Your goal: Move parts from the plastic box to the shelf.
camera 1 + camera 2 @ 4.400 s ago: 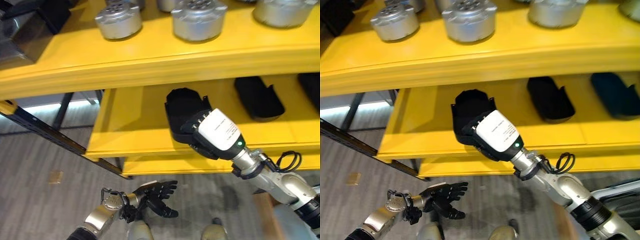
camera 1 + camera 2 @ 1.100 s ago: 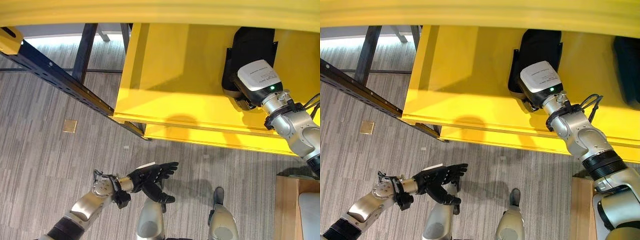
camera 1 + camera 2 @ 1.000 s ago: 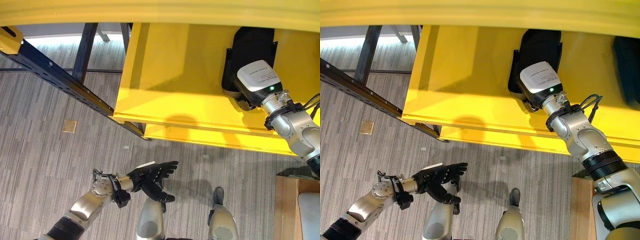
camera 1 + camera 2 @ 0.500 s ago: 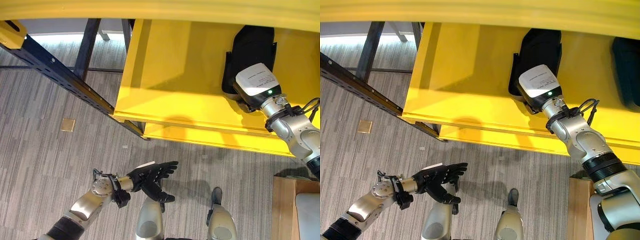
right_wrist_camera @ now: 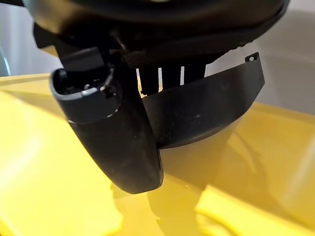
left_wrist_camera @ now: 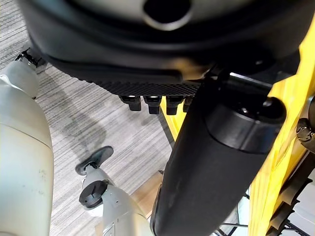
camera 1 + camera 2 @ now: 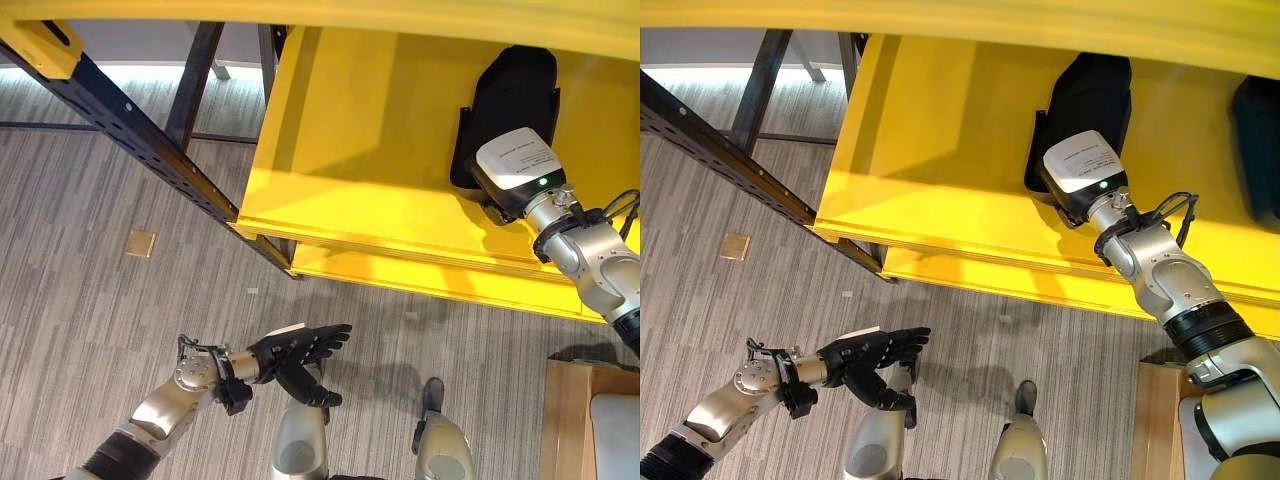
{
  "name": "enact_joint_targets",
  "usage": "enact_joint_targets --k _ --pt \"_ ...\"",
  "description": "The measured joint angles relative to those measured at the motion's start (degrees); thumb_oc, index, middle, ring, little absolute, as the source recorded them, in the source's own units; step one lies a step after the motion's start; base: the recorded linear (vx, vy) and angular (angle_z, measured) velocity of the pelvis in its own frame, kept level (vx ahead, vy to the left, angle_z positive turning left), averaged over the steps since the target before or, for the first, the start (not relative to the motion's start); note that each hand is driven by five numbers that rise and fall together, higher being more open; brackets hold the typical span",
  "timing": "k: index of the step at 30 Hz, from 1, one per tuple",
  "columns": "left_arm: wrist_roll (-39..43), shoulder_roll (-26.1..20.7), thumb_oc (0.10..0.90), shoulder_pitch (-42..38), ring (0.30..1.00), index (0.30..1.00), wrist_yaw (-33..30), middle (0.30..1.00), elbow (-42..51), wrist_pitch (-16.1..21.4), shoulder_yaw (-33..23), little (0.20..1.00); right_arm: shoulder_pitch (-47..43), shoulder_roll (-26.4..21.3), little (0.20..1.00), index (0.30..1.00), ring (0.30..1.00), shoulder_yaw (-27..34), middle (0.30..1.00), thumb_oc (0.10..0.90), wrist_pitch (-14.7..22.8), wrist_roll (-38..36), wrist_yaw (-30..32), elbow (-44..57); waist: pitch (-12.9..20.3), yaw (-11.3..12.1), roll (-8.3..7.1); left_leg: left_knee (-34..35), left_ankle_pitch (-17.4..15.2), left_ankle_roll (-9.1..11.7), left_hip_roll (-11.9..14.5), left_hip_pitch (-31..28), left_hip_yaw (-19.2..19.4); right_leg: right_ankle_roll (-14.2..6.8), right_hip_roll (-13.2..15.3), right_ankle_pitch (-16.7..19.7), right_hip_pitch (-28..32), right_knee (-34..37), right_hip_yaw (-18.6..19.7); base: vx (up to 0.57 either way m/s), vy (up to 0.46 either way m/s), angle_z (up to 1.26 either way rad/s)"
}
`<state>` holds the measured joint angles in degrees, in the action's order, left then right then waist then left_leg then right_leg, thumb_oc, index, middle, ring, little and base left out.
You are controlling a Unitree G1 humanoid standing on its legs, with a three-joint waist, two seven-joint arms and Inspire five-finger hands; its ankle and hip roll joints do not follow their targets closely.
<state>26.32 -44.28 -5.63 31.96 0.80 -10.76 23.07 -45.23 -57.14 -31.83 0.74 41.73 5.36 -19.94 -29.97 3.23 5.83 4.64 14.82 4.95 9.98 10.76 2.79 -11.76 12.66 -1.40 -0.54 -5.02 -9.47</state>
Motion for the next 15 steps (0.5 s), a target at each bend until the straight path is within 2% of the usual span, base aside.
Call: enact_joint_targets --k 15 --pt "-0.2 0.1 0.900 -0.3 1.000 1.000 0.0 1.000 0.4 -0.5 -0.6 1.000 -2.3 2.4 1.000 1.000 1.000 -0.6 1.000 0.900 -5.1 1.0 -6.2 -1.3 0.4 0.7 -0.93 0.0 0.2 -0.3 0.0 -0.4 0.0 0.0 0.0 0.0 0.1 -0.5 0.0 0.00 0.000 0.00"
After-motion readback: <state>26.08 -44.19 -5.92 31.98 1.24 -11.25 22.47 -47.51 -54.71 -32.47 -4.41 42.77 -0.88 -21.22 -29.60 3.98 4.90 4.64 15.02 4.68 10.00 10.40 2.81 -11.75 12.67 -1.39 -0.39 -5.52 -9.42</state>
